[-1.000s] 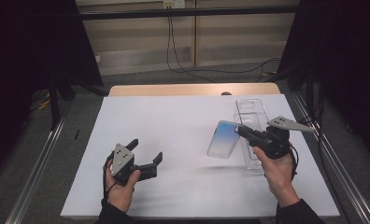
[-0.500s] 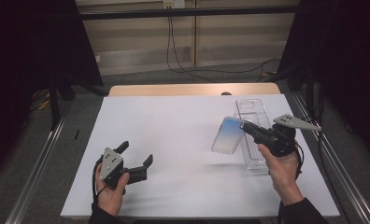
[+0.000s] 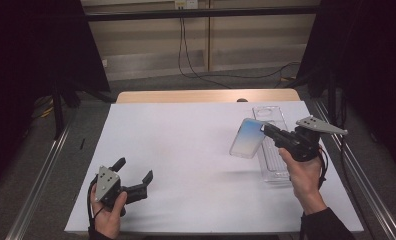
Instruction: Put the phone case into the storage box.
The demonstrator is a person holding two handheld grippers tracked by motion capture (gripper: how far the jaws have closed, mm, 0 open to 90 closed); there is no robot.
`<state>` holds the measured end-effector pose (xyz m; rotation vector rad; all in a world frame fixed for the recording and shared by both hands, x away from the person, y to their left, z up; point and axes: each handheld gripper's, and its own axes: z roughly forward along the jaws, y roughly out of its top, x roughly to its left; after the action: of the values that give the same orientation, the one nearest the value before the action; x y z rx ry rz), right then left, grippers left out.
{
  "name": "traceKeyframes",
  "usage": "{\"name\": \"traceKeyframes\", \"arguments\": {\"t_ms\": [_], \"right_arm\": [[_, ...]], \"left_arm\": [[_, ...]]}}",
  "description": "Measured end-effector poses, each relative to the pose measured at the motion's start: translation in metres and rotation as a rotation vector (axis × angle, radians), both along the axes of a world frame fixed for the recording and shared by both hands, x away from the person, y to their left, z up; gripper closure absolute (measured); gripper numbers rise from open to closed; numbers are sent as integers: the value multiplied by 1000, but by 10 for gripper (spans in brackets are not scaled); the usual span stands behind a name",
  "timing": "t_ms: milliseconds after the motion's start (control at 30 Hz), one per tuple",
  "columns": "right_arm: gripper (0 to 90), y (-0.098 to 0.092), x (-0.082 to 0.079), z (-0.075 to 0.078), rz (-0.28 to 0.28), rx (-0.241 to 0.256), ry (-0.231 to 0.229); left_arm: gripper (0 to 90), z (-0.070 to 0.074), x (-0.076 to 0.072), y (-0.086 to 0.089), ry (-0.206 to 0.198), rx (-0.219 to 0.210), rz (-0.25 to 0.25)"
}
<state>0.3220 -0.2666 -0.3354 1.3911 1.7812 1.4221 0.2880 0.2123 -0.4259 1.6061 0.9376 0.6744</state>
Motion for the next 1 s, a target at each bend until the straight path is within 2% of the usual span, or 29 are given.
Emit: {"name": "traceKeyframes", "arguments": {"t_ms": [200, 367, 433, 500, 567, 667, 733, 833, 1000], "right_arm": [[839, -4, 4, 6, -15, -21, -6], [840, -14, 5, 12, -48, -19, -11], [839, -17, 6, 15, -54, -26, -15], [839, -20, 7, 18, -61, -31, -18], [840, -23, 7, 21, -72, -37, -24], [840, -28, 11, 26, -76, -47, -27], [839, -30, 13, 28, -82, -45, -26], [839, -33, 16, 30, -90, -51, -32], [840, -38, 21, 33, -102, -74, -34]], "left_arm": [[11, -1, -7, 10, -5, 17, 17], [8, -4, -15, 24, -7, -2, 34], [4, -6, -16, 27, -9, 12, 51], [15, -6, -16, 29, -2, -7, 45], [15, -5, -16, 30, -11, 2, 58], [19, -2, -14, 30, -17, -15, 63], [19, -2, -15, 30, -19, 0, 54], [18, -2, -15, 31, -18, -33, 43], [21, -1, -16, 29, 5, -46, 3]]}}
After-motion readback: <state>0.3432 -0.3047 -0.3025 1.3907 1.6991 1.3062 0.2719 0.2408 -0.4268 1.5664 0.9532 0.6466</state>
